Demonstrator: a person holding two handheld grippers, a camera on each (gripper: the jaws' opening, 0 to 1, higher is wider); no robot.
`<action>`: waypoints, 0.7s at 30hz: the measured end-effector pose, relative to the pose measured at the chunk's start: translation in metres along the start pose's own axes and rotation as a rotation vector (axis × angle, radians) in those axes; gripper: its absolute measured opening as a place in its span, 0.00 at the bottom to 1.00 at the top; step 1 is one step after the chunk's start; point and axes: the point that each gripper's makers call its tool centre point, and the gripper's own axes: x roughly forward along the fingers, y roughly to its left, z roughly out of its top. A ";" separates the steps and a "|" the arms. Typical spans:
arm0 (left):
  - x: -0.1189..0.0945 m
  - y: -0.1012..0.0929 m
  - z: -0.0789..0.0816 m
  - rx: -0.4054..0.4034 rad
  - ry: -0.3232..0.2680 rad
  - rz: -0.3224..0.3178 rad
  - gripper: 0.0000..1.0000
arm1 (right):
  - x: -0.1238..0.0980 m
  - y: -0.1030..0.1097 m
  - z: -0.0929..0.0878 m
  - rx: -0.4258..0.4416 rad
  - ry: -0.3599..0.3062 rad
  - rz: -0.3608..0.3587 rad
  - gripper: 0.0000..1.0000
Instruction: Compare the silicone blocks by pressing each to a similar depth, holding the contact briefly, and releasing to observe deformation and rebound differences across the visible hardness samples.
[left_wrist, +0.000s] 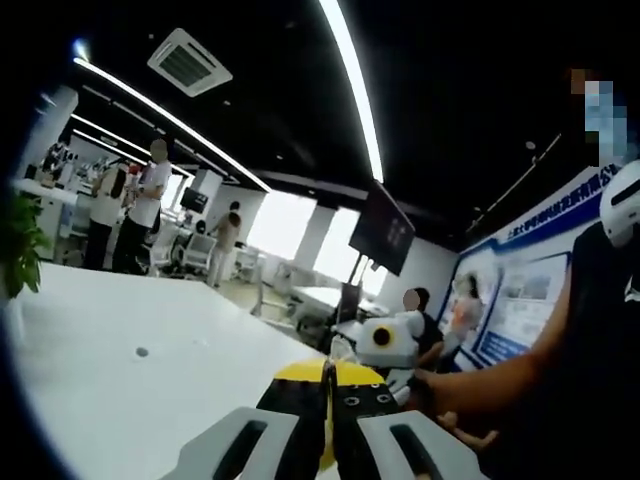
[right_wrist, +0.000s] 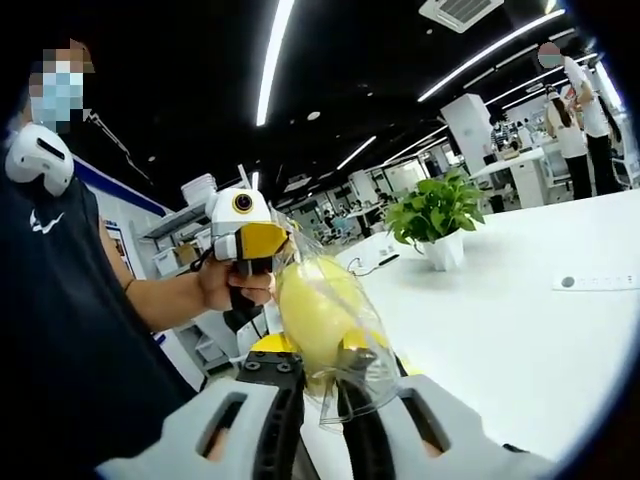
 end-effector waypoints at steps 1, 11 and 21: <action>0.000 0.000 -0.001 -0.005 0.003 0.000 0.00 | 0.000 0.000 -0.001 -0.001 0.002 -0.002 0.07; 0.002 -0.001 -0.001 -0.004 -0.002 -0.010 0.00 | -0.003 -0.001 0.000 -0.017 -0.005 -0.008 0.05; 0.002 0.001 -0.003 -0.017 0.009 -0.001 0.00 | -0.001 0.002 -0.005 0.023 0.004 0.005 0.10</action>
